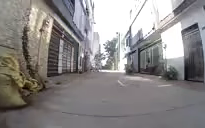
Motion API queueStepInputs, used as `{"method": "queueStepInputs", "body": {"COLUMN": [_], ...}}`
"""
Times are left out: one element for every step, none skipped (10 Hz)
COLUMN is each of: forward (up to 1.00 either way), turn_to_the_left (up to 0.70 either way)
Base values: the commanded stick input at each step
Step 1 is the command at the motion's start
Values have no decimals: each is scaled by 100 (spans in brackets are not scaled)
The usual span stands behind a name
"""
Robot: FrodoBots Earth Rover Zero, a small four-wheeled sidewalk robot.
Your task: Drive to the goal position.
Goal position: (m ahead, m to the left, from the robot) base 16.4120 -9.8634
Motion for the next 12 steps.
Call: {"method": "queueStepInputs", "body": {"forward": [100, 100, 100, 100, 100, 100, 100, 100, 100, 100, 100, 100], "turn_to_the_left": [-27, -9, 0, 0, 0, 0, 0, 0, 0, 0, 0, 0]}}
